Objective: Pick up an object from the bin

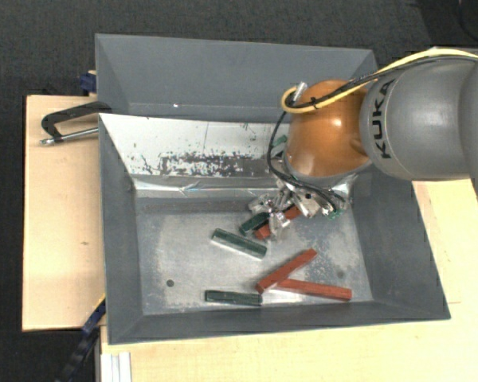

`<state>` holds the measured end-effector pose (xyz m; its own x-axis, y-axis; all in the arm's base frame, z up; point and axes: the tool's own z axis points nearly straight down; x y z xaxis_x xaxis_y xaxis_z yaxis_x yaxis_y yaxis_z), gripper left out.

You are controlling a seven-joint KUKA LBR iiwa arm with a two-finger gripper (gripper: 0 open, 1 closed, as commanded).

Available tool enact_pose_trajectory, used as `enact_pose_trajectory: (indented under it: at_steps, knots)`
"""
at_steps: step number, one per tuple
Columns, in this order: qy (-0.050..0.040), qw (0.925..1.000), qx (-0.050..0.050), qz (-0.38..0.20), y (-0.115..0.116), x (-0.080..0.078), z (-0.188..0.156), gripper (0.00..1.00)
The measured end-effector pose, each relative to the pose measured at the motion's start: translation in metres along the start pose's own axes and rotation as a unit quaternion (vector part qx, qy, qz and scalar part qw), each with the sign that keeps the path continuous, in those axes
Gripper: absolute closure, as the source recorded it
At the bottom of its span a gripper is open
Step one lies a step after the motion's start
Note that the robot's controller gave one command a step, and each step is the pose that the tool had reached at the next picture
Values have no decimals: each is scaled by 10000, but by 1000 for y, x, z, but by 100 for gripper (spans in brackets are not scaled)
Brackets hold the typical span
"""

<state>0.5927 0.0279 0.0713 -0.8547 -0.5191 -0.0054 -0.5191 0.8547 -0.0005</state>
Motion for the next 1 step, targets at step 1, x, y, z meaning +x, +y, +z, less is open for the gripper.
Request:
enact_pose_trajectory:
  at_steps: [1]
  knots:
    - [1, 10000, -2, 4, 0, 0, -1, 100]
